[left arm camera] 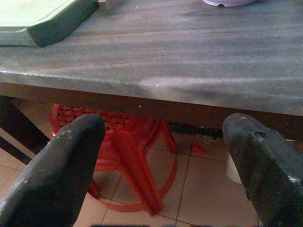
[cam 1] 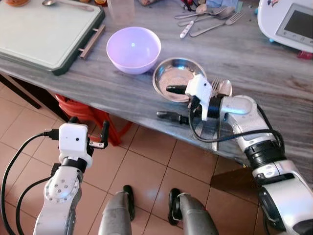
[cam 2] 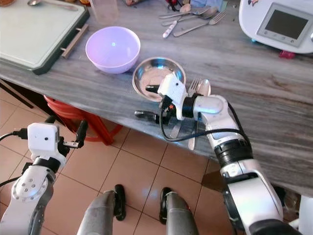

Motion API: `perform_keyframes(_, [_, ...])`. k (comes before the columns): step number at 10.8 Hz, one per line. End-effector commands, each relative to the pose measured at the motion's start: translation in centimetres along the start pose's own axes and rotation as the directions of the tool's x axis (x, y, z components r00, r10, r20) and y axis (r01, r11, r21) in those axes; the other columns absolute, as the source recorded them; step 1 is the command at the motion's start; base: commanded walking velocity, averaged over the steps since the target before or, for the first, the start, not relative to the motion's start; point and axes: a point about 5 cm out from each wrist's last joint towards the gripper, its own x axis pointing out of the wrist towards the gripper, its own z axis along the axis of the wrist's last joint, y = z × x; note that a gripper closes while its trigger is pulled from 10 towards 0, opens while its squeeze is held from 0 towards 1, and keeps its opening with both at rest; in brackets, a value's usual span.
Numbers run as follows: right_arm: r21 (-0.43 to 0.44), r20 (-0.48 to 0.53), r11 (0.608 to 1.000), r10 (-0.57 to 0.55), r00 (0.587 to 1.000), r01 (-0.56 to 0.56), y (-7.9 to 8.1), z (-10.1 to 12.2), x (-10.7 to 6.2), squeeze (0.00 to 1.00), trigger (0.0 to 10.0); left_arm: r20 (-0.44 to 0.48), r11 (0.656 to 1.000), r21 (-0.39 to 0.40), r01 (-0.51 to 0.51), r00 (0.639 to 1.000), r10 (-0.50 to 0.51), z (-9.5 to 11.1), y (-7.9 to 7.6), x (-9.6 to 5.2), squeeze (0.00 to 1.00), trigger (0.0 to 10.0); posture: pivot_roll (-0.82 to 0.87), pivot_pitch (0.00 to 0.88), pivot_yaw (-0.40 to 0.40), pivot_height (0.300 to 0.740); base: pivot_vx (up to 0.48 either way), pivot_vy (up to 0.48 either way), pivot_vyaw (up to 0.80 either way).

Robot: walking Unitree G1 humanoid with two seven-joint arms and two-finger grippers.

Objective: Setting the table

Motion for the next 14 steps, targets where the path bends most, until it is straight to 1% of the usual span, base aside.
perform_keyframes(1, [-0.005,-0.009,0.999,0.035,0.999,-0.035,0.2,0.1,0.6,0.00,10.0,-0.030,1.000,0.003,-0.002,1.000,0.002,-0.6,0.0,-0.2,0.00,10.0,0.06,0.308,0.023,0.740,0.000,0.000,0.00])
perform_keyframes(2, [0.012,0.006,0.996,0.088,0.996,-0.089,0.5,0.3,1.1,0.00,10.0,-0.029,1.000,0.003,-0.004,1.000,0.004,-0.6,0.0,-0.2,0.00,10.0,0.06,0.307,0.022,0.740,0.000,0.000,0.00])
perform_keyframes(3, [0.026,0.025,0.993,0.113,0.993,-0.113,0.6,0.6,1.2,0.00,10.0,-0.030,1.000,0.003,-0.006,1.000,0.007,-0.6,0.0,-0.2,0.00,10.0,0.06,0.307,0.019,0.740,0.000,0.000,0.00])
perform_keyframes(6, [0.040,0.066,0.989,0.139,0.988,-0.142,0.5,1.3,1.1,0.00,10.0,-0.028,1.000,-0.001,-0.006,1.000,0.006,-0.6,-0.1,-0.1,0.00,10.0,0.05,0.305,0.017,0.740,0.000,0.000,0.00])
perform_keyframes(8, [0.077,0.102,0.985,0.146,0.984,-0.154,0.4,2.0,1.0,0.00,10.0,-0.025,1.000,-0.004,-0.005,1.000,0.004,-0.6,-0.2,0.1,0.00,10.0,0.05,0.301,0.016,0.740,0.000,0.000,0.00])
perform_keyframes(9, [0.086,0.104,0.983,0.153,0.983,-0.163,0.5,2.0,1.0,0.00,10.0,-0.024,1.000,-0.004,-0.005,1.000,0.005,-0.6,-0.2,0.2,0.00,10.0,0.05,0.300,0.016,0.740,0.000,0.000,0.00])
perform_keyframes(10, [0.112,0.103,0.979,0.160,0.982,-0.172,0.8,1.9,1.1,0.00,10.0,-0.022,1.000,-0.005,-0.005,1.000,0.005,-0.6,-0.2,0.2,0.00,10.0,0.05,0.296,0.016,0.740,0.000,0.000,0.00])
perform_keyframes(12, [0.149,0.069,0.968,0.192,0.979,-0.201,1.5,1.3,0.9,0.00,10.0,-0.019,1.000,-0.005,-0.006,1.000,0.006,-0.5,-0.2,0.3,0.00,10.0,0.05,0.295,0.016,0.740,0.000,0.000,0.00])
perform_keyframes(13, [0.190,0.073,0.959,0.201,0.977,-0.212,1.7,1.2,0.8,0.00,10.0,-0.019,1.000,-0.005,-0.006,1.000,0.006,-0.5,-0.2,0.3,0.00,10.0,0.05,0.294,0.016,0.740,0.000,0.000,0.00])
perform_keyframes(14, [0.229,0.060,0.948,0.214,0.975,-0.222,2.2,0.9,0.7,0.00,10.0,-0.018,1.000,-0.009,-0.004,1.000,0.004,-0.5,-0.3,0.4,0.00,10.0,0.05,0.292,0.016,0.740,0.000,0.000,0.00])
